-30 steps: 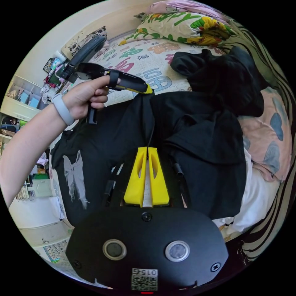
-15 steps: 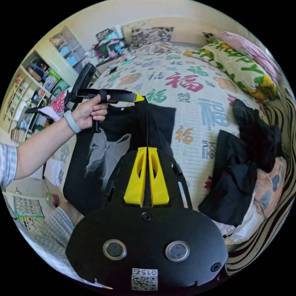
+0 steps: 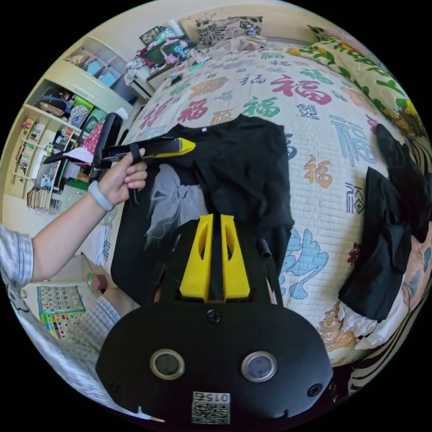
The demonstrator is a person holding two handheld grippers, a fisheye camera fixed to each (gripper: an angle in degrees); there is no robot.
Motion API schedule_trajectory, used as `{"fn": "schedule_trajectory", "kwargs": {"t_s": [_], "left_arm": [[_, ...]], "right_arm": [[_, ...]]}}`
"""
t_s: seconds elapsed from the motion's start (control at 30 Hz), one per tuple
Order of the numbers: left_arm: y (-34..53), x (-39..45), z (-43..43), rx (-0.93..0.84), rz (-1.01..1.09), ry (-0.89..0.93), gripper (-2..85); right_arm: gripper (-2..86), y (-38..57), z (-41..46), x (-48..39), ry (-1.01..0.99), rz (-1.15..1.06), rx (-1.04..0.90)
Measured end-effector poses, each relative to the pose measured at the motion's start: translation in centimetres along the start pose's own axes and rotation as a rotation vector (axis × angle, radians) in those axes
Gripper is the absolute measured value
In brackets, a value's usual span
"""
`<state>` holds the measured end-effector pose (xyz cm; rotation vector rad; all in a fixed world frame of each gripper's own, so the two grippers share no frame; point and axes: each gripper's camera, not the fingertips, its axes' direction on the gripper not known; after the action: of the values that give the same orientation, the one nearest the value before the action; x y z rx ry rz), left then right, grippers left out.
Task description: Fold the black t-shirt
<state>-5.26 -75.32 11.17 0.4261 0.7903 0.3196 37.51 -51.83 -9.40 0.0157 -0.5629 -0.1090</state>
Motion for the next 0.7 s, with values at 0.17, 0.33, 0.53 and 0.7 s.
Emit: {"fn": "schedule_trajectory", "kwargs": {"t_s": [0.17, 0.33, 0.53, 0.7], "left_arm": [[0.4, 0.0, 2.0, -0.156, 0.009, -0.077, 6.5], [2.2, -0.7, -0.3, -0.165, 0.011, -0.147, 4.5], [2.4, 0.7, -4.6, -0.121, 0.056, -0.124, 5.6], [-0.4, 3.7, -4.5, -0.113, 0.149, -0.008, 5.1]], "right_arm": [[0.0, -3.3, 5.7, 0.0, -0.004, 0.039, -0.140], [-0.9, -3.2, 8.1, -1.2, -0.020, 0.036, -0.202], [-1.0, -4.5, 6.9, -1.6, -0.038, 0.061, -0.143], [-0.7, -7.5, 5.9, -0.3, 0.120, 0.143, 0.022]]}}
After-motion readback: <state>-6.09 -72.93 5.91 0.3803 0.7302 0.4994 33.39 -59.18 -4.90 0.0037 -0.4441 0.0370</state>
